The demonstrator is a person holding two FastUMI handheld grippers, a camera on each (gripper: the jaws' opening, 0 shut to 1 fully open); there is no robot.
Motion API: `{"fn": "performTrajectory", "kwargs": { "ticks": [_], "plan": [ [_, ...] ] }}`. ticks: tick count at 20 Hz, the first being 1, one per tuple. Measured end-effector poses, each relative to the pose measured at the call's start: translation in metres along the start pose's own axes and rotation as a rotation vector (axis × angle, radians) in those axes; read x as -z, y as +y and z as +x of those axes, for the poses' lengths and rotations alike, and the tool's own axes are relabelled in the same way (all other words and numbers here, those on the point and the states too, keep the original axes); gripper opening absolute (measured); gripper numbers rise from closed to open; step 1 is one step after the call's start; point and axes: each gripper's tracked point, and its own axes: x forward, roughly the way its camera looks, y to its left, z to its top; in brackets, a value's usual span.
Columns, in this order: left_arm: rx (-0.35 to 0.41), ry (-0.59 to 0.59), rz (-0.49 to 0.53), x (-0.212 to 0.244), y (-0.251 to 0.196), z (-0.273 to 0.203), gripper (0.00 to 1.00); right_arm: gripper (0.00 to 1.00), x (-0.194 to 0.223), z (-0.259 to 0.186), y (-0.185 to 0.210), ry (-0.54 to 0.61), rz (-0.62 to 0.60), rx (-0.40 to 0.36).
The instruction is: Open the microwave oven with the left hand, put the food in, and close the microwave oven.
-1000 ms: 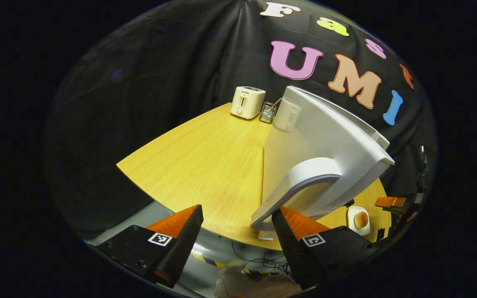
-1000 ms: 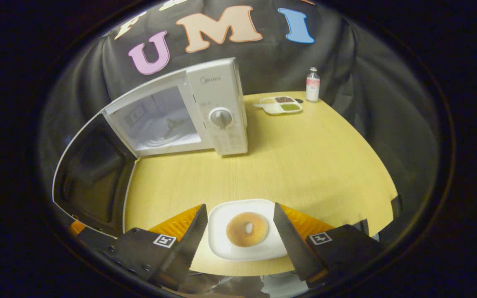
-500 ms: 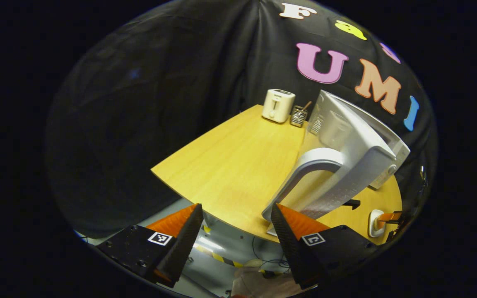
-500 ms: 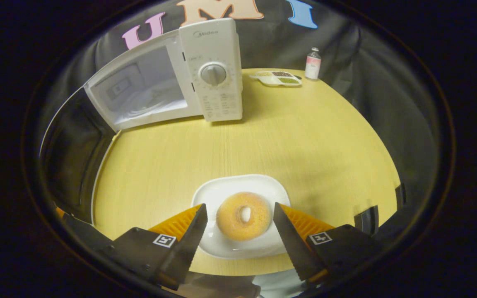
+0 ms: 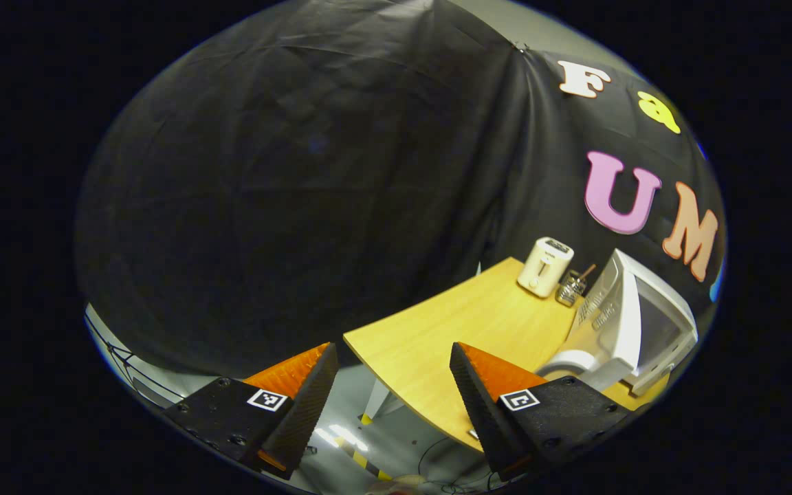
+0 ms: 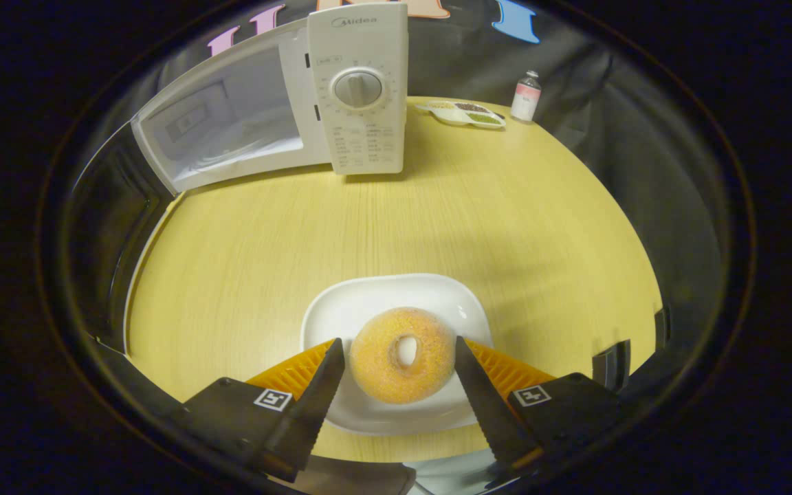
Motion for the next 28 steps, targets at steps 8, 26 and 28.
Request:
{"fn": "performTrajectory", "kwargs": {
  "ticks": [8,26,28],
  "plan": [
    [0.037,-0.102,-0.01,-0.032,-0.029,0.005,0.96,0.7,-0.006,-0.008,0.028,0.001,0.046,-0.083],
    [0.12,-0.061,0.017,-0.026,-0.066,0.037,0.93,0.74,-0.157,-0.049,0.223,-0.328,0.477,-0.597],
    [0.122,-0.046,0.023,-0.024,-0.065,0.037,0.96,0.74,-0.179,-0.045,0.234,-0.386,0.523,-0.597]
  ]
}}
